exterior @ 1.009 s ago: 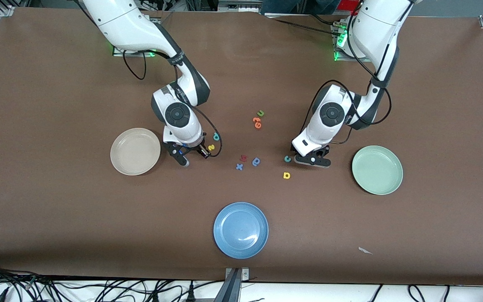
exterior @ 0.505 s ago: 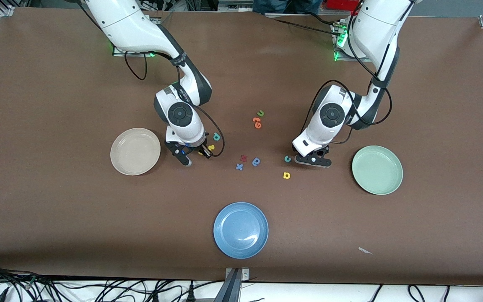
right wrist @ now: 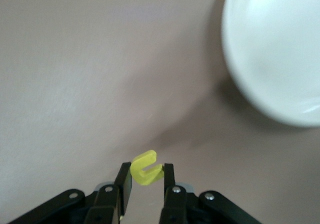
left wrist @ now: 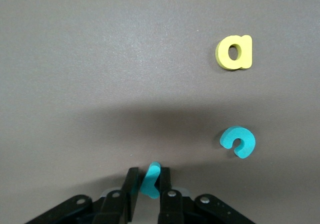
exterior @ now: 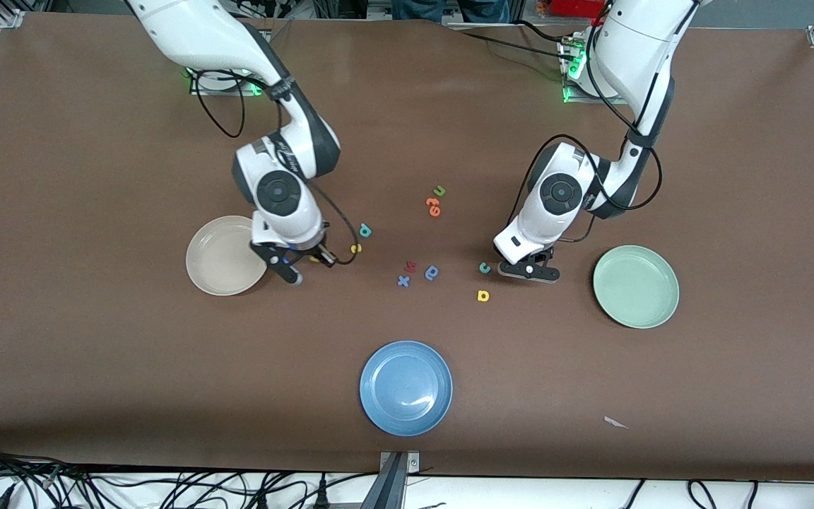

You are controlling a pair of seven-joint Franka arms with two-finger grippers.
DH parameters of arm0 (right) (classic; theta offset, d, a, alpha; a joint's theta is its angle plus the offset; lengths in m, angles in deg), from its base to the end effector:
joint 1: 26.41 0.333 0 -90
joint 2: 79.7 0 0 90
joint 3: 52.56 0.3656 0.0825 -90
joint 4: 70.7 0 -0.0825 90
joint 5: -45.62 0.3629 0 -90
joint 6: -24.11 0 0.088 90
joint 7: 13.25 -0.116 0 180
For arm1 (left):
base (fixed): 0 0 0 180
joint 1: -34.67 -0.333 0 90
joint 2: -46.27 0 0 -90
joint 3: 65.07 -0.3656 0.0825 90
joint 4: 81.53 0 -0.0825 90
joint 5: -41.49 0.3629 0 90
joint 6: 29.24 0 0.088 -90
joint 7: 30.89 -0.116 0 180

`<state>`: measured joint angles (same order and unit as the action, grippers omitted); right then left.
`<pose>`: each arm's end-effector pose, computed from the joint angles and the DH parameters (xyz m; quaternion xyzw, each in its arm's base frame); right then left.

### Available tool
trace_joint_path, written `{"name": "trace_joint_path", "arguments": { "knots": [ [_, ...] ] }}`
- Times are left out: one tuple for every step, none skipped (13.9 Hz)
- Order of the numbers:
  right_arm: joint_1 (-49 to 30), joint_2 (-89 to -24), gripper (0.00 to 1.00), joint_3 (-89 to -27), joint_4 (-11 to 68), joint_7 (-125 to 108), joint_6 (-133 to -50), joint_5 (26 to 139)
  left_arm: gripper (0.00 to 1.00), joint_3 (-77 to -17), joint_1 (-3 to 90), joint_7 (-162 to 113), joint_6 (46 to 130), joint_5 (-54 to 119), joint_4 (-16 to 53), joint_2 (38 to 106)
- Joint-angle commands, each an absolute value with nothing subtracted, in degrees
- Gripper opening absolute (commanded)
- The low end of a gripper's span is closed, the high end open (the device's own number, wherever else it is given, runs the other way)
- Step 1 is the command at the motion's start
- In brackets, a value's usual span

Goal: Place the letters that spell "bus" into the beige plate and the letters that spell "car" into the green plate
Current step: 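Drop the yellow u on the beige plate while the left gripper carries teal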

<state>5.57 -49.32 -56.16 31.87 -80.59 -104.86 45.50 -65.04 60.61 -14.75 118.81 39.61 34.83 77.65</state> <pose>0.5765 0.3165 0.2986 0.9435 -0.3290 -0.0105 0.0367 0.5512 -0.2680 0.2238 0.9974 -0.0718 -0.0007 0.0092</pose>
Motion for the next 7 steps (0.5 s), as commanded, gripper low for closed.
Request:
{"name": "trace_joint_path", "arguments": {
  "knots": [
    [5.7,-53.2,0.07,-60.2,33.2,-71.0,-98.3,46.1,0.17,-65.4,61.5,-14.5,118.0,39.5,34.1,78.2],
    [5.7,-53.6,0.07,-62.0,33.4,-64.6,-95.7,46.1,0.16,-65.4,61.5,-14.5,118.0,39.5,34.1,78.4],
    [5.7,-54.2,0.07,-64.3,34.4,-59.9,-94.6,46.2,0.14,-65.5,61.4,-14.5,117.9,39.5,34.1,78.4],
    [5.7,-55.6,0.07,-66.4,36.8,-56.8,-95.1,46.2,0.11,-65.5,61.4,-14.6,117.9,39.6,34.1,78.4],
    [5.7,-56.3,0.07,-67.3,39.3,-54.5,-96.4,46.2,0.09,-65.6,61.2,-14.9,117.5,39.6,34.1,78.1],
    [5.7,-56.6,0.08,-68.6,41.3,-52.6,-98.4,46.2,0.05,-65.7,61.0,-14.9,115.4,39.6,33.2,77.7],
    [5.6,-56.4,0.08,-70.1,43.7,-50.1,-101.4,46.3,0.03,-65.9,60.6,-15.2,111.3,39.7,31.0,77.2]
  ]
}}
